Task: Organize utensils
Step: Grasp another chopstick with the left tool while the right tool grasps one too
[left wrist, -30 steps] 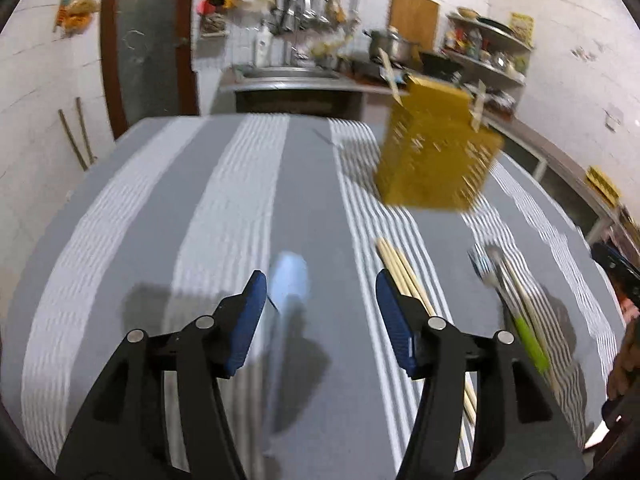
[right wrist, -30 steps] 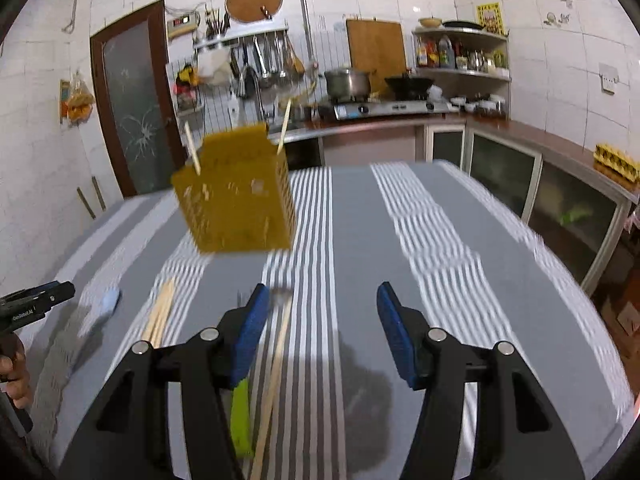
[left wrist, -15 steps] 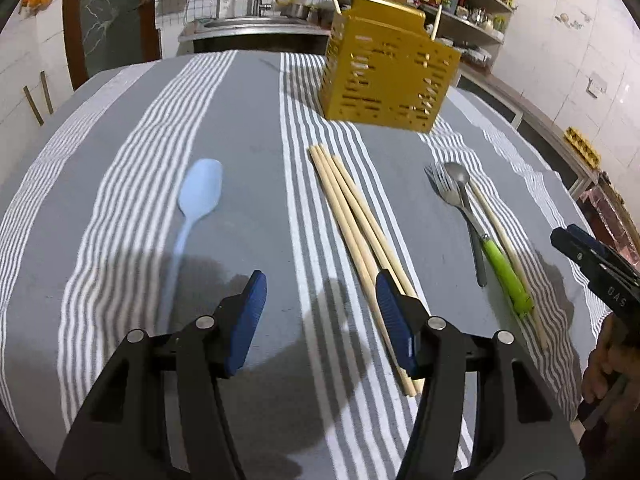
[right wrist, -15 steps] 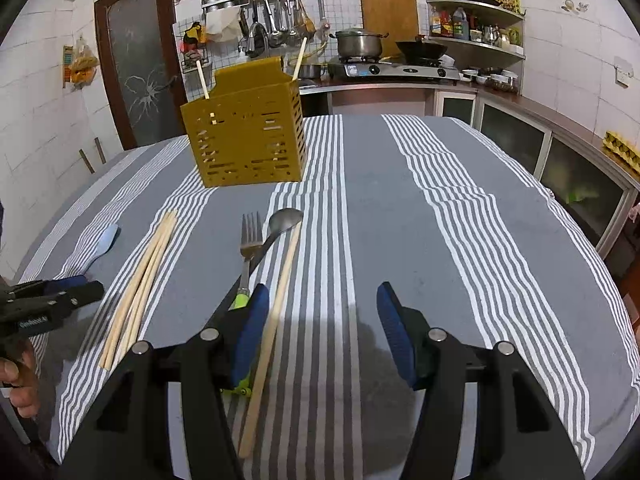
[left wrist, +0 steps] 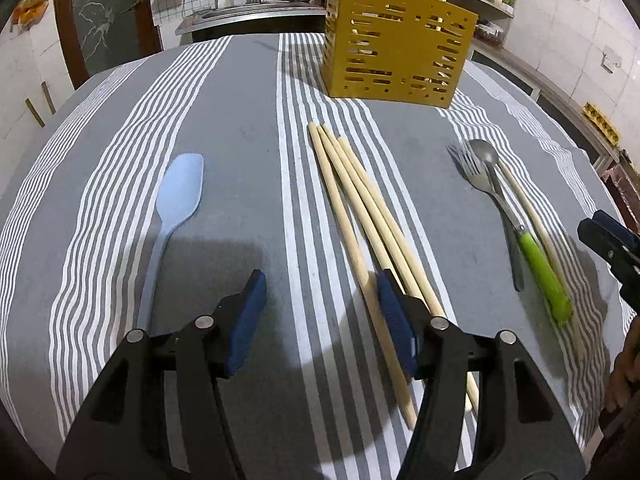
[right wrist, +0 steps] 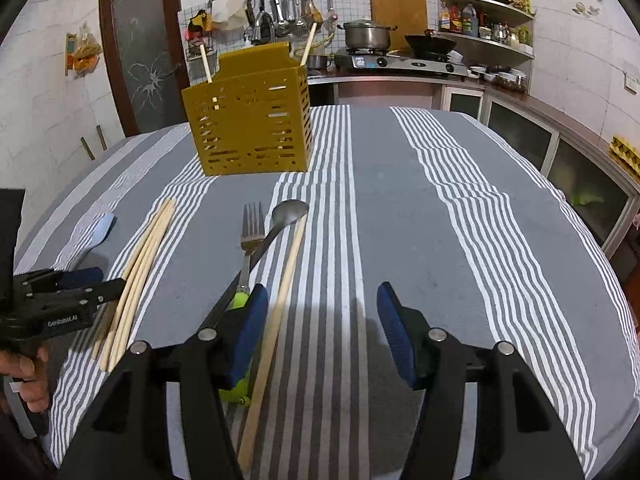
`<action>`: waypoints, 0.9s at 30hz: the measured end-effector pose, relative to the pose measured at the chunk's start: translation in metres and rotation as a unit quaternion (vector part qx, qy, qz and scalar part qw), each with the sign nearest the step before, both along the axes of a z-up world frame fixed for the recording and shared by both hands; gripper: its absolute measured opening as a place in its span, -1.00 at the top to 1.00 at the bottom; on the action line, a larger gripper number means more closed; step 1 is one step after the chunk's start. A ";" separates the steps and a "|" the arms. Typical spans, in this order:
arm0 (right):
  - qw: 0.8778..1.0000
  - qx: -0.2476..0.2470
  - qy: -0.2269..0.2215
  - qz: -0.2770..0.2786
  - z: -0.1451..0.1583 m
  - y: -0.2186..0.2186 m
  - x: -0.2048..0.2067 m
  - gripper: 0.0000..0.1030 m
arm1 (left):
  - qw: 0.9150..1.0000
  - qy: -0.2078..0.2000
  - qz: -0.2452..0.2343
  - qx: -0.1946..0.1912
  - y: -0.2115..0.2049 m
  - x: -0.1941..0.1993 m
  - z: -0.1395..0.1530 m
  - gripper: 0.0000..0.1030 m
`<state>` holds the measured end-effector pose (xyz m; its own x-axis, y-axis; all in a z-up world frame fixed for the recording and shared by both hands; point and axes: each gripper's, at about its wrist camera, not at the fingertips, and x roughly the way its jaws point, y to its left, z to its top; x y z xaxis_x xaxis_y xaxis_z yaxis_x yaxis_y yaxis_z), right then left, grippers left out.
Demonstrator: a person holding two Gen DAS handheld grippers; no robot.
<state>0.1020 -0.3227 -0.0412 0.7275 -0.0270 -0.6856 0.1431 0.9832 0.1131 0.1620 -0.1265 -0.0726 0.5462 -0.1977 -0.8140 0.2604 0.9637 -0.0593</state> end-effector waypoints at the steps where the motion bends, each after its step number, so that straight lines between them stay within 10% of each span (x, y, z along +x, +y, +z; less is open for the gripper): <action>1: 1.000 -0.003 0.004 0.002 -0.001 0.001 0.003 -0.10 | 1.000 0.001 0.000 0.001 -0.001 0.003 0.000 -0.11; 18: 0.993 -0.018 0.115 0.020 -0.031 0.013 0.097 0.03 | 1.000 0.023 -0.001 0.012 -0.009 0.086 0.000 -0.09; 27: 0.987 -0.007 0.156 0.038 -0.030 0.009 0.123 0.35 | 0.999 0.038 -0.016 0.026 -0.023 0.104 0.001 0.58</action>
<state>0.2252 -0.3132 -0.0712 0.4808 0.0093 -0.8768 0.0941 0.9936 0.0621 0.2656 -0.1491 -0.0714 0.4767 -0.1709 -0.8623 0.2875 0.9573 -0.0309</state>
